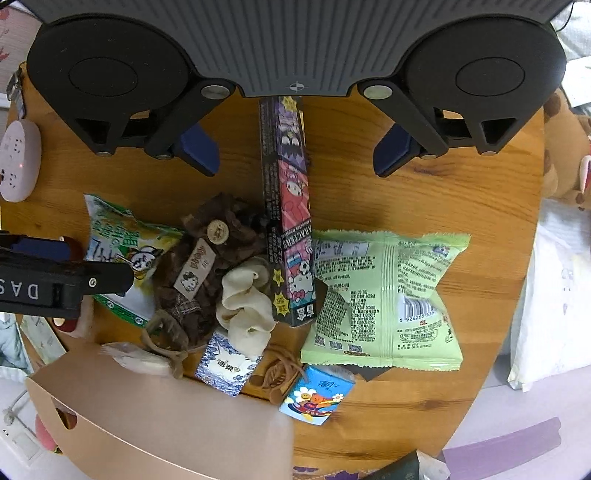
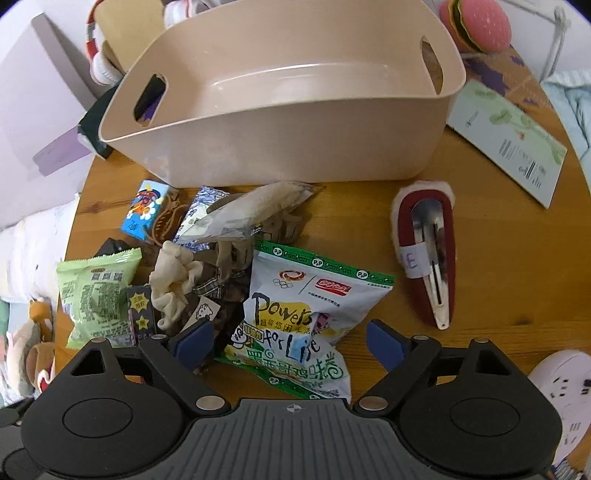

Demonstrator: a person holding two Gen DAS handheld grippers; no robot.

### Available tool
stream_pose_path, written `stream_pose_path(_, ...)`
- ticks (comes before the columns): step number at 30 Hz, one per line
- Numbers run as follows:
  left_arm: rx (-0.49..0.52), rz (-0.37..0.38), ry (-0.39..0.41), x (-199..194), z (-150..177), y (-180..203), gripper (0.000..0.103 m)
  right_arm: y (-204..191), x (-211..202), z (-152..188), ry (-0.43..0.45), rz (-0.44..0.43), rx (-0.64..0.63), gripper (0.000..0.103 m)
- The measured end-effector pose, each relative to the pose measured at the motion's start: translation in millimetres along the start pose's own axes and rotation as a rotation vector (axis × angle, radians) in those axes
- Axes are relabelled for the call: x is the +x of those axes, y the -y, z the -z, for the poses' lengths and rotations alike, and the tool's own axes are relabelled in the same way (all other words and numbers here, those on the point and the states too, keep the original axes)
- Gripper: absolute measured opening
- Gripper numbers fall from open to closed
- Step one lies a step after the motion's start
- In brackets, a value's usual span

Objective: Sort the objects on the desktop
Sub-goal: 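Grasp the pink character box with the left tool while the right tool grasps the white Power snack bag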

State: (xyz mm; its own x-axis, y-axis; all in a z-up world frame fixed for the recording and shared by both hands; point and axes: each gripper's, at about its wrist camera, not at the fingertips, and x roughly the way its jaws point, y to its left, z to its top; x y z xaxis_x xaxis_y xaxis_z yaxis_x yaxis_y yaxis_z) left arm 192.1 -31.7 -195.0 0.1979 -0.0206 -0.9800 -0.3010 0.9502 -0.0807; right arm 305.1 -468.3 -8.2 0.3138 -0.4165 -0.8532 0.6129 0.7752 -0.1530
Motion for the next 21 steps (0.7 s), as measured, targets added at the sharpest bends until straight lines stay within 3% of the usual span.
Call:
stream_pose_path(5, -0.015, 0.017, -0.023, 17, -2, -8, 0.078, -6, 17, -9, -0.040, 0.056, 0.041, 0.090)
stream_pose_path(15, 0.030, 0.055, -0.032, 34, 0, 2, 0.074, -8, 39, -16, -0.112, 0.120, 0.147, 0.080)
stream_pose_path(21, 0.050, 0.038, 0.002, 36, 1, 7, 0.058, -4, 46, -18, -0.133, 0.131, 0.232, 0.079)
